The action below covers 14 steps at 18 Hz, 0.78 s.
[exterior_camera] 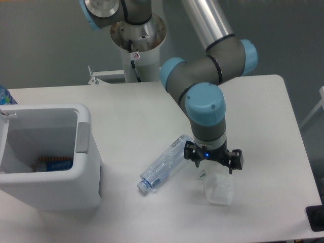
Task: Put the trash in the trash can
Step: 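Lower the gripper onto the clear plastic wrapper, then close the gripper on the wrapper and lift it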
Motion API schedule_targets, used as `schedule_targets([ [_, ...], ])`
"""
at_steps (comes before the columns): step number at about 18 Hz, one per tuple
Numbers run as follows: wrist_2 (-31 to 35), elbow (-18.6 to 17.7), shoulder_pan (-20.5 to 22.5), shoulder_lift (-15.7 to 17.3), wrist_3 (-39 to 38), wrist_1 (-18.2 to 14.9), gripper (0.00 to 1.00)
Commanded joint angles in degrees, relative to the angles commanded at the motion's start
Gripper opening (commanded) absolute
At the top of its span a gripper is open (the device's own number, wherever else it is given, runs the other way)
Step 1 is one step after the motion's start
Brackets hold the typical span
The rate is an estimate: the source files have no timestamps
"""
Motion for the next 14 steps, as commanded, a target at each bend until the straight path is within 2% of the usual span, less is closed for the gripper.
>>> schedule_targets([
  [2,0.09,0.79,0.00,-1.49,0.00,0.70,1.00],
  [5,0.61,0.79,-0.17,-3.69,-0.35,3.68,1.00],
  [7,0.79,0.53,-0.26,-3.96,-0.61,3.87,0.99],
  [11,1.14,0.09,-0.26,-3.96,-0.62,3.96,0.80],
  [12,1.14,0.09,-0.26,-3.96,-0.70,3.87,0.61],
  [14,1.14,-0.09,-0.35,-3.79,-0.70,3.78,0.16],
])
